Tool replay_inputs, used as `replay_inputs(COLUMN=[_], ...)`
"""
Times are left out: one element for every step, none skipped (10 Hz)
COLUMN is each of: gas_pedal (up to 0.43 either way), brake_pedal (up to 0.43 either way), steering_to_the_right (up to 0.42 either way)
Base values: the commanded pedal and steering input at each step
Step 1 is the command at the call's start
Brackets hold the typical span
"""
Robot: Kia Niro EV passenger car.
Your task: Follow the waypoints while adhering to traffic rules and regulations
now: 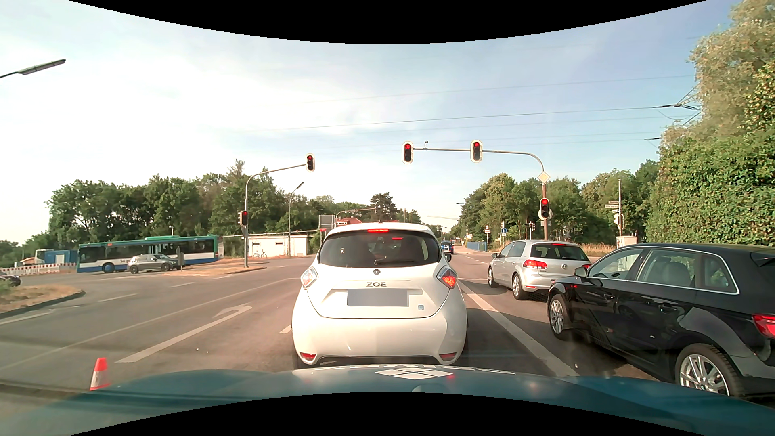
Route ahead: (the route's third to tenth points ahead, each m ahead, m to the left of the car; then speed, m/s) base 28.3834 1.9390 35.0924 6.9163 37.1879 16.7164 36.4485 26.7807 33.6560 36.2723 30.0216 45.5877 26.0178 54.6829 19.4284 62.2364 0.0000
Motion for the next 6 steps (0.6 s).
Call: replay_inputs(gas_pedal=[0.000,0.000,0.000,0.000,0.000,0.000], brake_pedal=[0.238,0.238,0.238,0.238,0.238,0.238], steering_to_the_right=[0.006,0.005,0.005,0.005,0.006,0.005])
